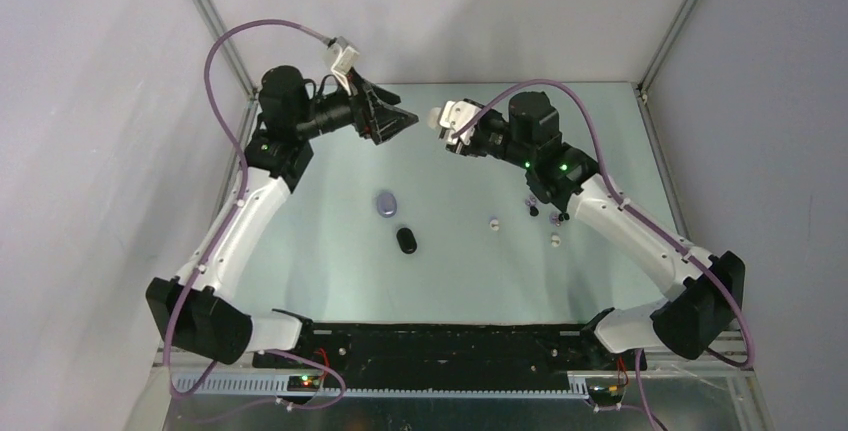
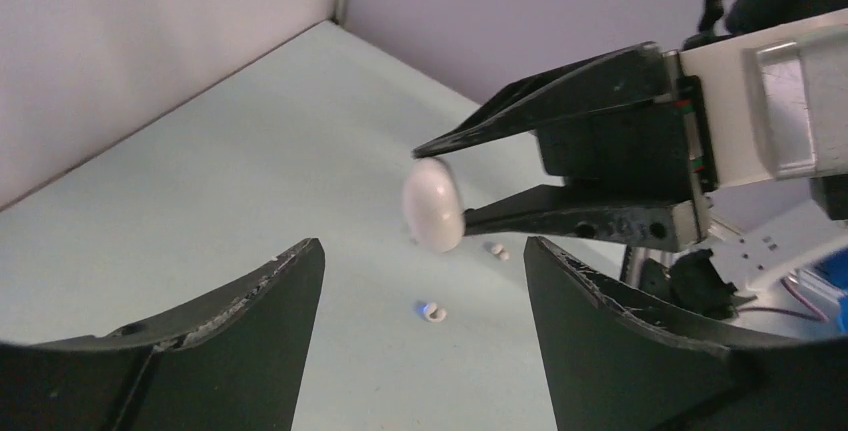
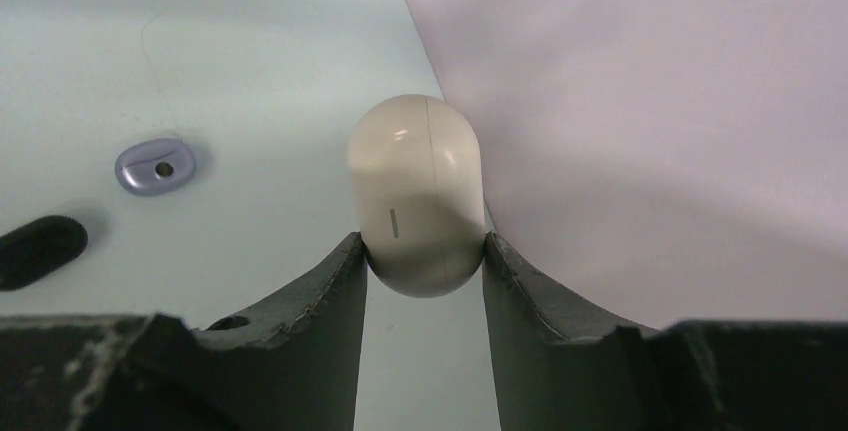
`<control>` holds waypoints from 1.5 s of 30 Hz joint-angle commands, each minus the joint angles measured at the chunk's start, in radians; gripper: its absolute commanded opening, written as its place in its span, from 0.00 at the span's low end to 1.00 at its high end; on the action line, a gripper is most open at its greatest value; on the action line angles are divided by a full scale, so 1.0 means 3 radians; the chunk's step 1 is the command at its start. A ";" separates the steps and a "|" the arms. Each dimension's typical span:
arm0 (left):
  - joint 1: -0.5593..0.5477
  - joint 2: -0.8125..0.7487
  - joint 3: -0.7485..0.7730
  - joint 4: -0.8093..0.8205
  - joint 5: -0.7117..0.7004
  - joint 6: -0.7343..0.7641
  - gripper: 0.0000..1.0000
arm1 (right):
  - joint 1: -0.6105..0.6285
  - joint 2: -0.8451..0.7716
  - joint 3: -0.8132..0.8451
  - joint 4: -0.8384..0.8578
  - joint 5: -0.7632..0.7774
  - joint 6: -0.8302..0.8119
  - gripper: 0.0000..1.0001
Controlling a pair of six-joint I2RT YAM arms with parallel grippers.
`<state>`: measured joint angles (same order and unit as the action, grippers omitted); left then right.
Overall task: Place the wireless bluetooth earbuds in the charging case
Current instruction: Pick up the charging case at the center of the board.
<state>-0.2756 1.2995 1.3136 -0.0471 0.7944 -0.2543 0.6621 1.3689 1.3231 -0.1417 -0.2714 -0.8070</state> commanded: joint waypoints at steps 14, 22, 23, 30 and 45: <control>-0.0268 0.0301 0.0429 -0.0129 0.0199 0.0226 0.70 | 0.0239 -0.0133 -0.0008 0.0624 0.0211 0.0095 0.35; -0.0299 0.0371 0.0470 -0.0115 0.0177 0.0216 0.46 | 0.0296 -0.0145 -0.0011 0.0634 0.0255 0.0083 0.35; -0.0302 0.0386 0.0474 -0.0112 0.0189 0.0215 0.40 | 0.0300 -0.0155 -0.0019 0.0646 0.0255 0.0080 0.35; -0.0290 0.0421 0.0499 -0.0163 0.0385 0.0330 0.00 | 0.0241 -0.0188 -0.0064 0.0447 0.0069 0.0274 0.68; -0.0107 0.0089 0.0026 -0.0834 0.0864 0.2320 0.04 | -0.0414 0.0448 0.1298 -0.1572 -0.1975 0.1236 0.81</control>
<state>-0.3088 1.4094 1.3426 -0.2352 1.0061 0.1738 0.5579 1.4292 1.6043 -0.4706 -0.6743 -0.5198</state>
